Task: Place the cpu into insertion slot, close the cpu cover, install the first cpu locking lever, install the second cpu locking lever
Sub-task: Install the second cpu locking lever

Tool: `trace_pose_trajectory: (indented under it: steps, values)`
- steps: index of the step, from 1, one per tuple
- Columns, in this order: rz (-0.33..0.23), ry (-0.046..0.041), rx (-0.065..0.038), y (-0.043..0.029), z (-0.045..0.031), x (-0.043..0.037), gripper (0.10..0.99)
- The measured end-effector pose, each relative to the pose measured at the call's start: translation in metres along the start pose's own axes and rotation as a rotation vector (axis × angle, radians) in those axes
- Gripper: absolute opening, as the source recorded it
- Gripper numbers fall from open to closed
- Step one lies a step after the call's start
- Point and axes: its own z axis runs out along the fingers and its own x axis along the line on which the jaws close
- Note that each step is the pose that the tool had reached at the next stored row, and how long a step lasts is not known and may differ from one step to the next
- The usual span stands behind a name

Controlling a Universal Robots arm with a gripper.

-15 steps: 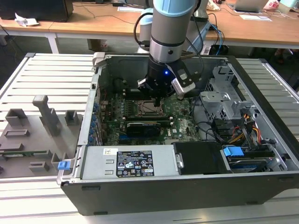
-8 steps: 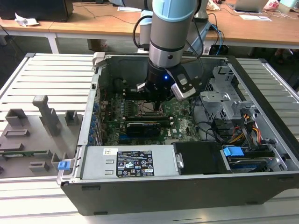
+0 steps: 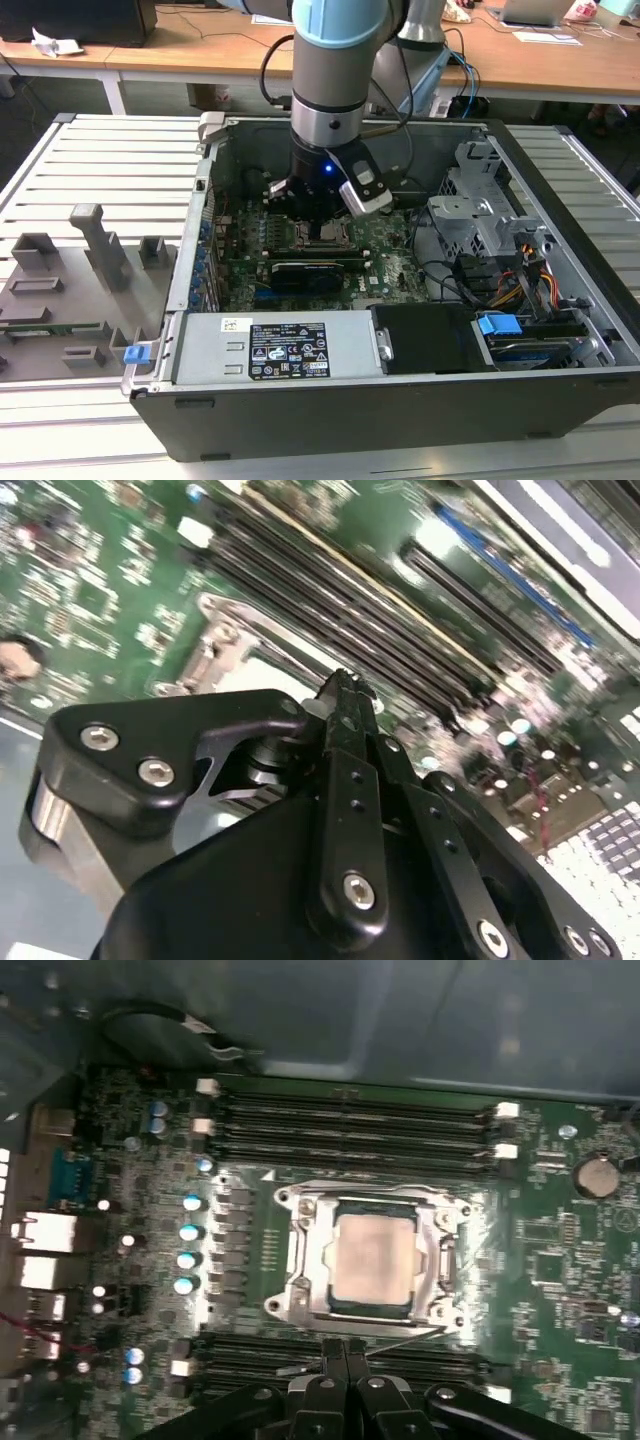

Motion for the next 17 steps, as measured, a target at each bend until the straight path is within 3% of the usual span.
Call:
trace_pose_trajectory:
  steps: [4, 6, 8, 13, 17]
  values:
    - [0.000, -0.0002, -0.006, -0.0030, 0.0057, 0.0021, 0.110]
    - [0.000, -0.0023, -0.034, -0.0063, 0.0060, 0.0041, 0.110]
    - [0.000, -0.0035, -0.051, -0.0088, 0.0059, 0.0068, 0.110]
    - [0.000, -0.0046, -0.064, -0.0170, 0.0069, 0.0106, 0.110]
    - [0.000, -0.0051, -0.072, -0.0181, 0.0115, 0.0132, 0.110]
